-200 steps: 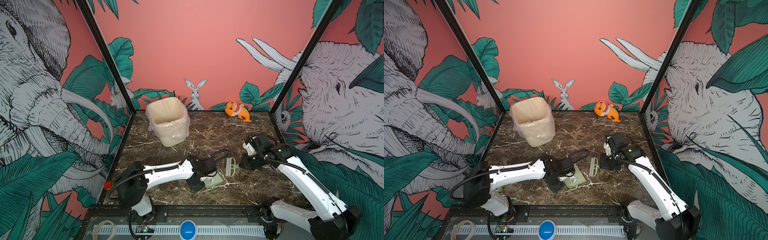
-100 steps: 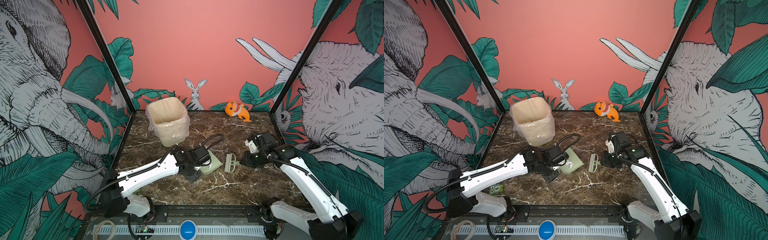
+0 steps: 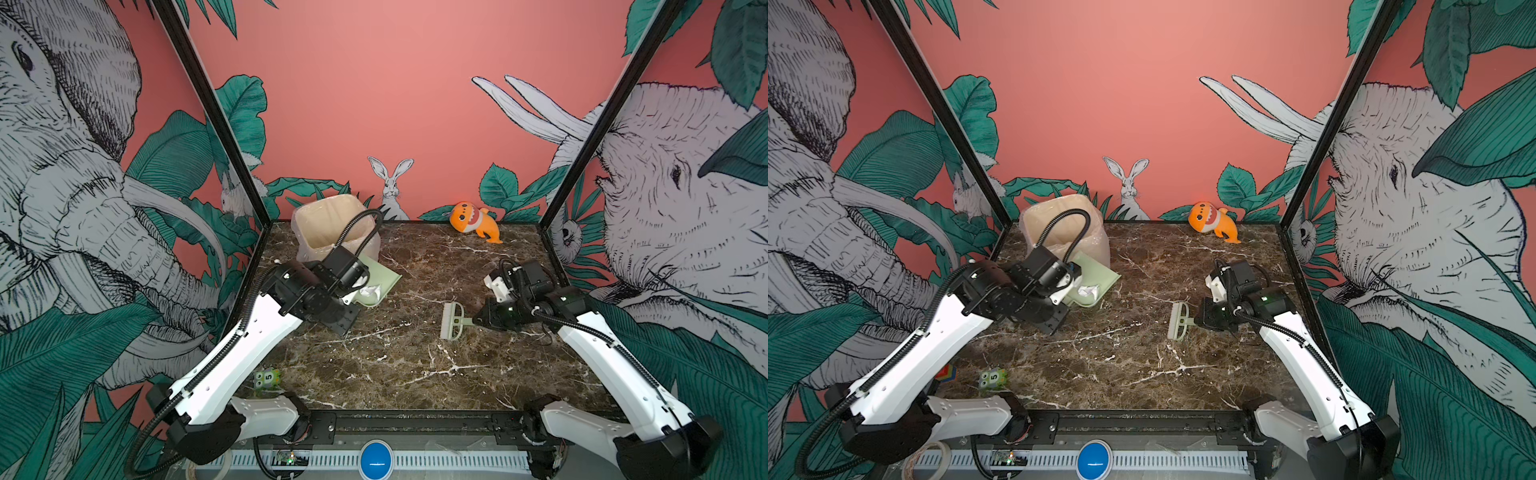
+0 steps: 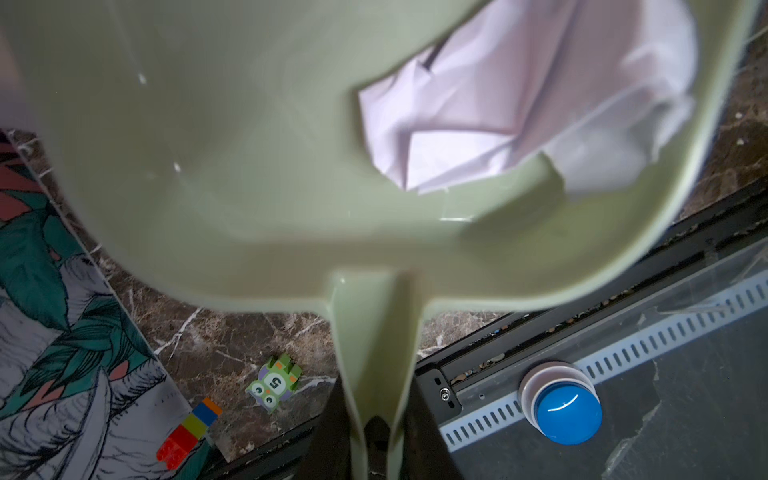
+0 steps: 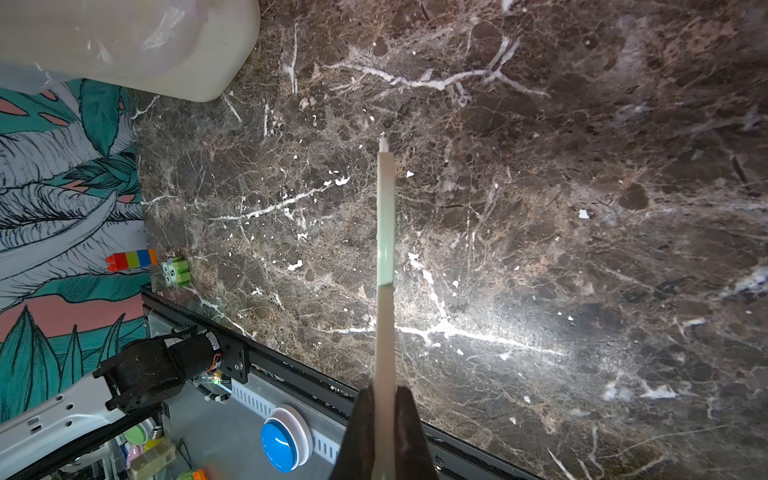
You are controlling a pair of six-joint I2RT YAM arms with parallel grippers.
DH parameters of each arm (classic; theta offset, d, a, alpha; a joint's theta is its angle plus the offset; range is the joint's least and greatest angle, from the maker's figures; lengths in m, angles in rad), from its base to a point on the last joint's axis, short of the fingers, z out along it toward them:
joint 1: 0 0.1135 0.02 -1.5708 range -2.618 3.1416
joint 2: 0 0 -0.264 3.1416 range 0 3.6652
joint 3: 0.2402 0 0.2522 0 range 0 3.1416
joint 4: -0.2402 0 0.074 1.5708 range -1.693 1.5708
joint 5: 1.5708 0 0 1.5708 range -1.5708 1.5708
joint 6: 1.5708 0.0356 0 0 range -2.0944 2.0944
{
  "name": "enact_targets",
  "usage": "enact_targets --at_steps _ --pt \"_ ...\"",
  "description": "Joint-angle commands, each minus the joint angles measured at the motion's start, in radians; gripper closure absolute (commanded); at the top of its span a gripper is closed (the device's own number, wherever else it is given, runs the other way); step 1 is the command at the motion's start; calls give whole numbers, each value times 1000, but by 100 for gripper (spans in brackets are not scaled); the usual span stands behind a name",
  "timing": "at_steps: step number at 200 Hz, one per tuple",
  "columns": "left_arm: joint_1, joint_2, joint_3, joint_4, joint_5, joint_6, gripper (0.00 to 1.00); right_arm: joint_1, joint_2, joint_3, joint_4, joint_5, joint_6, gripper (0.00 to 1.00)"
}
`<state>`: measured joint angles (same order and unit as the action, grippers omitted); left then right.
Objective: Sweep away the paper scraps from the table
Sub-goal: 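Lift the dustpan with the left gripper and carry it to the bin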
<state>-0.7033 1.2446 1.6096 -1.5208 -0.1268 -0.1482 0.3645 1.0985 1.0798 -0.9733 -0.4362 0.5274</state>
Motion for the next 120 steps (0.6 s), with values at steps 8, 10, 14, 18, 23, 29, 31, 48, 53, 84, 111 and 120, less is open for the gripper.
enact_targets --at_steps 8,10,14,18,23,29,31,48,53,84,111,120 --pt "135 16 111 -105 36 81 84 -6 3 1 24 -28 -14 100" --pt "142 17 115 -101 34 84 84 -6 3 2 24 -28 -15 100" --pt "154 19 122 -94 34 86 84 -6 4 2 22 -30 -16 100" --pt "167 23 129 -89 36 88 84 -6 5 3 21 -30 -18 100" --pt "188 30 142 -83 40 88 84 -6 5 5 19 -30 -19 100" --pt "216 40 157 -78 40 85 84 -6 7 6 18 -31 -21 100" --pt "225 43 160 -75 41 83 84 -6 7 6 16 -31 -22 100" --pt "319 49 176 -17 80 85 84 -7 11 9 14 -36 -30 100" --pt "352 50 177 3 98 88 84 -6 13 11 13 -39 -32 100" --pt "438 111 243 29 47 117 84 -6 27 22 4 -53 -51 100" --pt "492 168 292 76 5 133 84 -6 37 28 -2 -71 -64 100" --pt "504 192 311 87 -24 144 84 -6 38 28 -2 -76 -66 100"
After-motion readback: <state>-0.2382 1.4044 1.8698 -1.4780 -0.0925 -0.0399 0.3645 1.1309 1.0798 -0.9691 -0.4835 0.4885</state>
